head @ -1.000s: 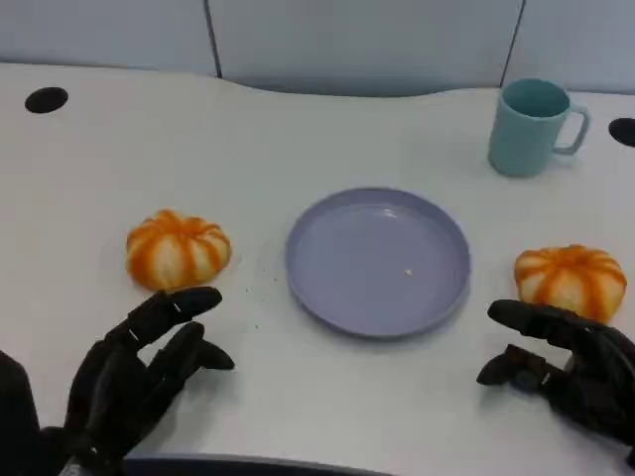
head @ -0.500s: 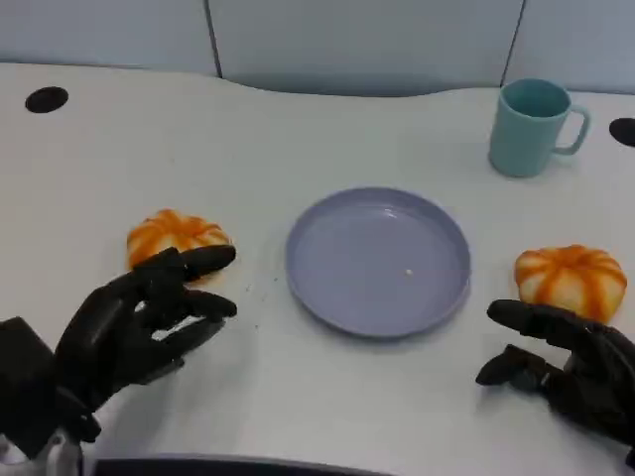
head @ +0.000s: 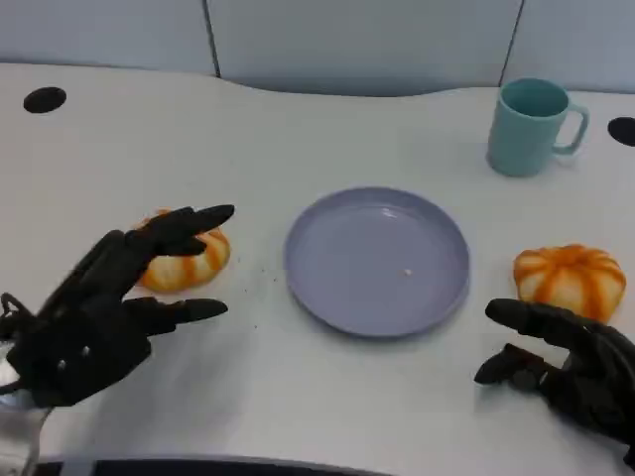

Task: Grasp the bread from the table and place it into the plate.

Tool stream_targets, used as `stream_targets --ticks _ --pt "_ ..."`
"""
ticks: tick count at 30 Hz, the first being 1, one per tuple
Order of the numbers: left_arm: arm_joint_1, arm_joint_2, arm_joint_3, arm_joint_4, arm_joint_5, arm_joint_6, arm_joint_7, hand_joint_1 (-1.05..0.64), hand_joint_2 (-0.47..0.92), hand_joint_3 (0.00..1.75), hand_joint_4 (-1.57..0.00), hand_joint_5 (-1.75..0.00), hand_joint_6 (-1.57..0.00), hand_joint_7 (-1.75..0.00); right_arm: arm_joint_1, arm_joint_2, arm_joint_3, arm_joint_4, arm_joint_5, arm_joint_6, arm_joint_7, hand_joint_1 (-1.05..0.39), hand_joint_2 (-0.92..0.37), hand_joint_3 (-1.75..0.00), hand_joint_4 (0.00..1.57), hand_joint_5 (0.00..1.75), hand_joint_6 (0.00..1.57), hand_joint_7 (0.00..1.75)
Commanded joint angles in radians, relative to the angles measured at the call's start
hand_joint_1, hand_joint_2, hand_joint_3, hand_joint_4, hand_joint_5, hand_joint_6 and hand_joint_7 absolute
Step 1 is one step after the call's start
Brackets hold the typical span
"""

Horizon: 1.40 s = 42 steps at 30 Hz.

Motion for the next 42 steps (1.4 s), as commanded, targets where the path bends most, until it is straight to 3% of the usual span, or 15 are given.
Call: stream_targets --ticks 1,8,27,32,42 --pt "-0.043 0.073 -0.043 -0.002 0.107 -0.012 0.077 -0.62 0.91 0.0 -0.14 -0.58 -0.36 0.0 0.023 -0.004 -0.005 0.002 -0.002 0.005 -0.011 -0.39 -0.92 -0.1 0.57 1.14 0.96 0.01" --pt "-0.098 0.149 -0.13 -0.033 0.335 0.057 0.203 -0.69 0.9 0.0 -0.23 -0.39 -0.4 -0.01 0.025 -0.003 -0.006 0.003 0.004 0.01 -0.004 -0.39 -0.92 -0.1 0.56 1.15 0.95 0.01" --pt "-0.1 0.165 -0.161 -0.042 0.331 0.083 0.226 -0.69 0.9 0.0 -0.29 -0.27 -0.4 0.0 0.026 -0.003 -0.004 0.002 0.005 0.01 -0.005 -0.39 -0.92 -0.11 0.56 1.15 0.95 0.01" --pt "-0.335 0.16 -0.349 0.087 0.61 0.328 0.108 -0.71 0.87 0.0 -0.15 -0.17 -0.3 0.0 0.036 -0.001 0.008 -0.019 -0.01 0.002 -0.033 -0.41 -0.92 -0.1 0.55 1.15 0.95 0.01" --pt "-0.402 0.144 -0.429 0.141 0.602 0.412 0.11 -0.73 0.89 0.01 -0.15 -0.16 -0.26 0.0 0.035 0.001 0.0 -0.015 0.005 0.014 -0.019 -0.4 -0.92 -0.09 0.55 1.16 0.95 0.01"
